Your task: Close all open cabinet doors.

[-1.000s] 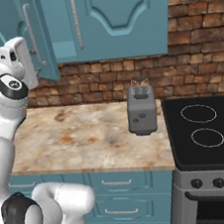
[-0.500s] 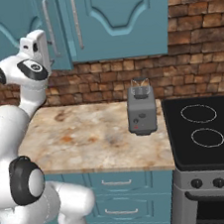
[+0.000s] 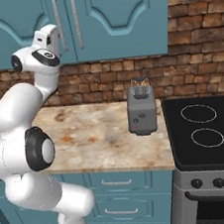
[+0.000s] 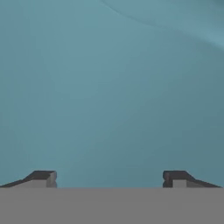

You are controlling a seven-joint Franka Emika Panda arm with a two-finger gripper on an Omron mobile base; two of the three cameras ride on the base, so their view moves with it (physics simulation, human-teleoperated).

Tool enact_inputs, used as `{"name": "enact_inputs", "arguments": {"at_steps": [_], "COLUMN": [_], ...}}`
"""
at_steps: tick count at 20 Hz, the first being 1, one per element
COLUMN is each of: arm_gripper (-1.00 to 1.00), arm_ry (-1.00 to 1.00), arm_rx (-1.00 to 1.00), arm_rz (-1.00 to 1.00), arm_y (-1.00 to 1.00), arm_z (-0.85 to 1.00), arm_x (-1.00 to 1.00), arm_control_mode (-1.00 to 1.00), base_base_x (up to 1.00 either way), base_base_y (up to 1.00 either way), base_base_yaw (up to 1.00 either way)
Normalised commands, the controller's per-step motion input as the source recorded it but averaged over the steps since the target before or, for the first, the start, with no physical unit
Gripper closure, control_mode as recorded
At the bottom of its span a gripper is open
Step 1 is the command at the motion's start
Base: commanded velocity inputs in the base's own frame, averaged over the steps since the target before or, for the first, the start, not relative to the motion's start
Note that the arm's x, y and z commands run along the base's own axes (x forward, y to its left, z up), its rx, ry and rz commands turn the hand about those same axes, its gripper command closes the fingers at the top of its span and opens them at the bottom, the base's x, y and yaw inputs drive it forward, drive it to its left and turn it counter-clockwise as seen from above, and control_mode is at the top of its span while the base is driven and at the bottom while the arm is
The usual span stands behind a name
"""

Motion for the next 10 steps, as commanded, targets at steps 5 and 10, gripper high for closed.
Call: {"name": "enact_inputs", "arguments": {"at_steps": [5, 10], "arm_gripper": [-1.00, -1.00], "arm_ry": [0.00, 0.00], "arm_rx": [0.12, 0.13], "arm_rz": [0.03, 0.02], "arm_y": [-0.06, -0.03], "arm_z": [0.01, 0.00], "arm_x": [0.79, 0.76], "arm_control_mode": [-1.00, -1.00], "base_base_x": [0.00, 0.00], "base_base_y": [0.00, 0.00], "base_base_yaw": [0.00, 0.00]}}
